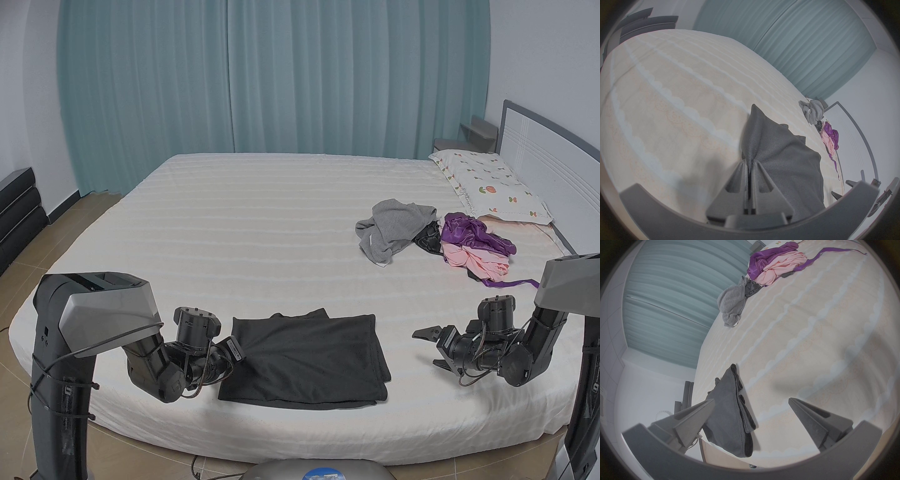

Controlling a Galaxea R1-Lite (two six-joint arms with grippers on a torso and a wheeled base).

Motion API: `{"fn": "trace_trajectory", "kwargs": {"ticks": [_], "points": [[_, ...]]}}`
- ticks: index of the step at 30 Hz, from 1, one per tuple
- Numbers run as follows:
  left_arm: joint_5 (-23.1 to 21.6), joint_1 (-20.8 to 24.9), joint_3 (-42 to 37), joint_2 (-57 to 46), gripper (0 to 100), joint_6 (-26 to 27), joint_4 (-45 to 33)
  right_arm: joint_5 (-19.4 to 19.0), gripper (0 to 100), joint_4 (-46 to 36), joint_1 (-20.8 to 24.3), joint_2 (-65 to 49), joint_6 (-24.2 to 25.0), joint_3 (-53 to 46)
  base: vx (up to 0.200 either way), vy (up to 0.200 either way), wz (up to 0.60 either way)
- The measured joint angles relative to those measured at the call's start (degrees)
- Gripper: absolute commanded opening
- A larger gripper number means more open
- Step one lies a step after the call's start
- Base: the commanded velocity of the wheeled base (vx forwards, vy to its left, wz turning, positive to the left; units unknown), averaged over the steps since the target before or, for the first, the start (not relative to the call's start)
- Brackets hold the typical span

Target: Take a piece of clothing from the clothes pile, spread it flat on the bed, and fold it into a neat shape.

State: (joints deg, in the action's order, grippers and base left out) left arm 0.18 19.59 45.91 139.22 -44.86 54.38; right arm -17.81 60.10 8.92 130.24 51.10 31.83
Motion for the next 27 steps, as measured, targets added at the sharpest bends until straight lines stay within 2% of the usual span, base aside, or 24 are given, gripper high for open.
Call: {"fn": "trace_trajectory", "kwargs": {"ticks": [9, 27], "points": [[0.02, -0.41, -0.44, -0.68, 0, -1.69, -0.06, 0.0, 100, 0.0, 0.11, 0.0, -0.04, -0.11, 0.0, 0.0, 0.0], [0.0, -1.38, -2.39, -2.5, 0, -3.08, -0.09, 0.07, 100, -0.02, 0.22, 0.29, -0.22, -0.17, 0.0, 0.2, 0.0]]}}
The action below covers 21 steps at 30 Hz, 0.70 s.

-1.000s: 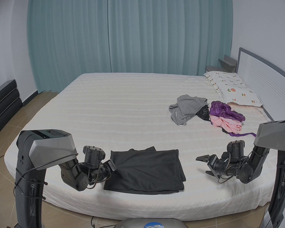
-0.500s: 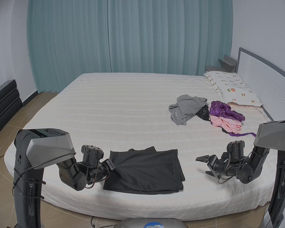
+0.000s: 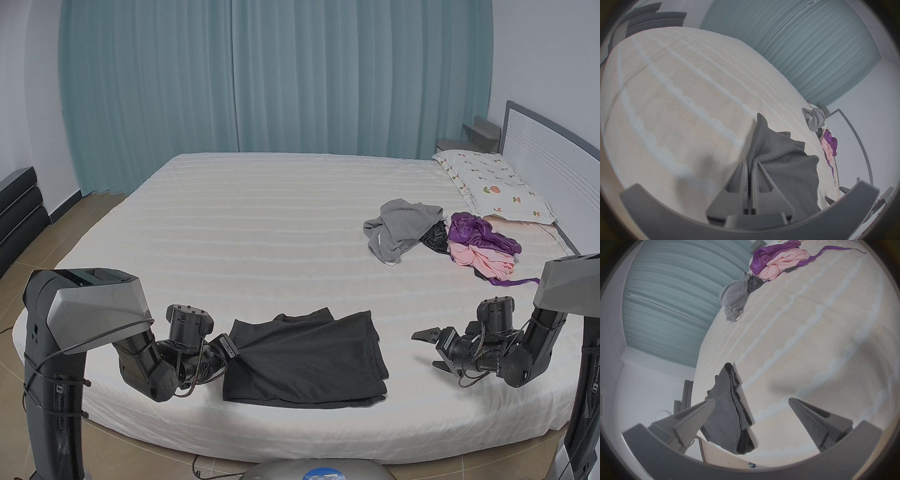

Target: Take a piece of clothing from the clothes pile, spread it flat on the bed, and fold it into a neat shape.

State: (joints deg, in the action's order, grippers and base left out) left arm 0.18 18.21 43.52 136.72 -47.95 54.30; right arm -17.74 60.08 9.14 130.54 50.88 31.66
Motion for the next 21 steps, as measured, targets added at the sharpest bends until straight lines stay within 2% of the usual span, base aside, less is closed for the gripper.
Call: {"fn": "trace_trajectory", "kwargs": {"ticks": [21], "points": [[0.04, -1.12, -1.22, -1.3, 0, -0.11, -0.02, 0.0, 100, 0.02, 0.06, 0.04, 0.0, -0.02, 0.0, 0.2, 0.0]]}}
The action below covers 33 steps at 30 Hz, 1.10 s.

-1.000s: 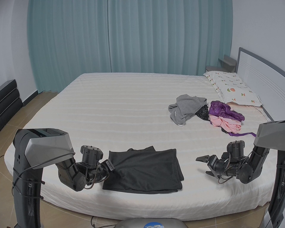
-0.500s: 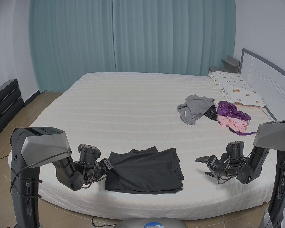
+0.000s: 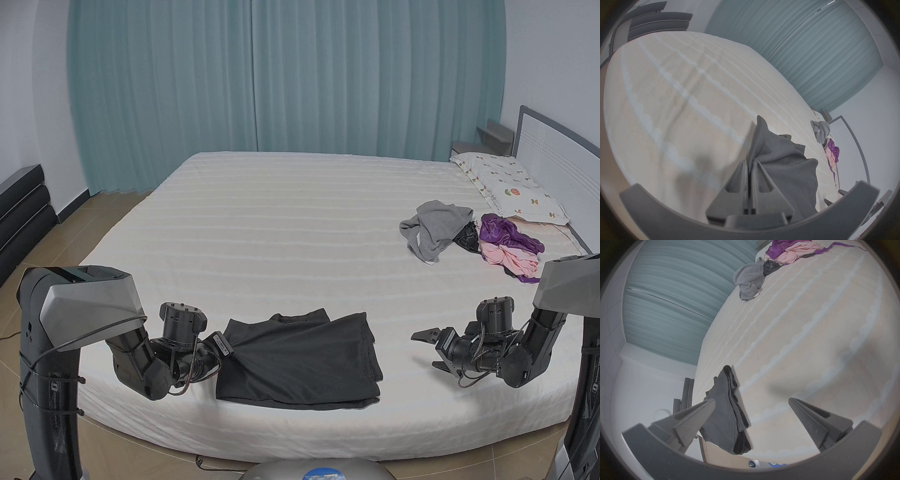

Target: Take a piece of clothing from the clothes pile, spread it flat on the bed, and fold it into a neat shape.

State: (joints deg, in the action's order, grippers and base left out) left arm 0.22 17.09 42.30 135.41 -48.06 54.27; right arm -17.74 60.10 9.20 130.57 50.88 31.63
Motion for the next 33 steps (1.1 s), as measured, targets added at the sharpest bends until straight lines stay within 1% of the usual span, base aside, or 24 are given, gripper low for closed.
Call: {"fn": "trace_trajectory", "kwargs": {"ticks": [21, 33], "points": [[0.02, -0.89, -0.07, -0.22, 0, -0.02, -0.05, 0.01, 100, 0.0, 0.2, 0.0, 0.05, 0.11, 0.0, 0.2, 0.0], [0.0, -0.34, -0.63, -0.22, 0, -1.01, -0.06, 0.0, 100, 0.02, 0.38, 0.02, 0.0, 0.13, 0.0, 0.0, 0.0]]}}
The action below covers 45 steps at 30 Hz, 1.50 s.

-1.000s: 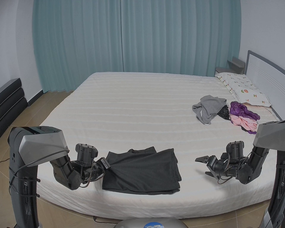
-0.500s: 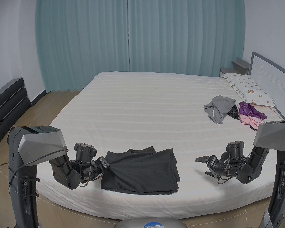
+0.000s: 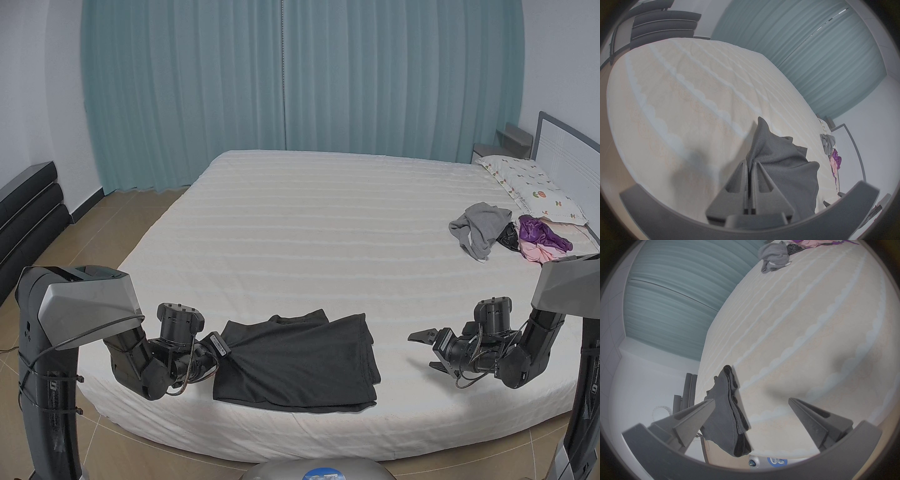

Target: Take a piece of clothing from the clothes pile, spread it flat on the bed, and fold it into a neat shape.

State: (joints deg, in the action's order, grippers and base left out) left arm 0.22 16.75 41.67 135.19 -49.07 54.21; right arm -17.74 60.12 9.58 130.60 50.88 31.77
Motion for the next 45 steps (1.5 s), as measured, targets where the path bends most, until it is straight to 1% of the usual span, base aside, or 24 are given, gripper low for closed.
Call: {"fn": "trace_trajectory", "kwargs": {"ticks": [1, 13, 16, 21, 26, 29, 34, 42, 45], "points": [[0.02, 0.04, 0.0, 0.0, 100, -0.2, 0.01, 0.0, 100, -0.02, 0.04, 0.0, 0.0, 0.01, 0.0, 0.0, 0.0], [-0.06, 0.06, -0.2, -0.38, 100, -0.88, 0.01, 0.01, 100, -0.02, 0.09, 0.0, 0.05, 0.04, 0.0, 0.0, 0.0], [-0.76, -0.38, -0.88, -0.93, 100, -1.24, 0.0, 0.0, 100, -0.02, 0.11, -0.02, 0.16, 0.06, 0.0, 0.0, 0.0], [-2.0, -1.77, -1.4, -2.39, 100, -5.38, -0.05, 0.06, 100, -0.02, 0.3, -0.11, 0.24, 0.09, 0.0, 0.0, 0.0], [-2.62, -4.3, -1.45, -4.35, 100, -6.52, 0.0, 1.01, 100, 2.69, 0.72, -1.72, 0.54, -0.66, 0.0, 0.0, 0.0], [-2.97, -5.68, -1.51, -6.03, 100, -6.7, -0.13, 1.4, 100, 4.96, 1.28, -3.54, 1.3, -2.26, 0.0, 0.0, 0.0], [-3.23, -6.91, -3.39, -10.36, 100, -6.74, -0.27, 3.24, 100, 7.64, 2.86, -7.28, 1.72, -5.97, 0.0, 0.0, 0.0], [-2.62, -6.84, -10.72, -21.71, 100, -6.88, -0.05, 5.95, 100, 9.64, 4.17, -18.86, 1.58, -13.41, 0.0, 0.0, 0.0], [-1.39, -6.69, -13.51, -26.93, 100, -6.77, -0.02, 6.46, 100, 9.45, 4.04, -24.56, -0.04, -16.18, 0.0, 0.0, 0.0]]}}
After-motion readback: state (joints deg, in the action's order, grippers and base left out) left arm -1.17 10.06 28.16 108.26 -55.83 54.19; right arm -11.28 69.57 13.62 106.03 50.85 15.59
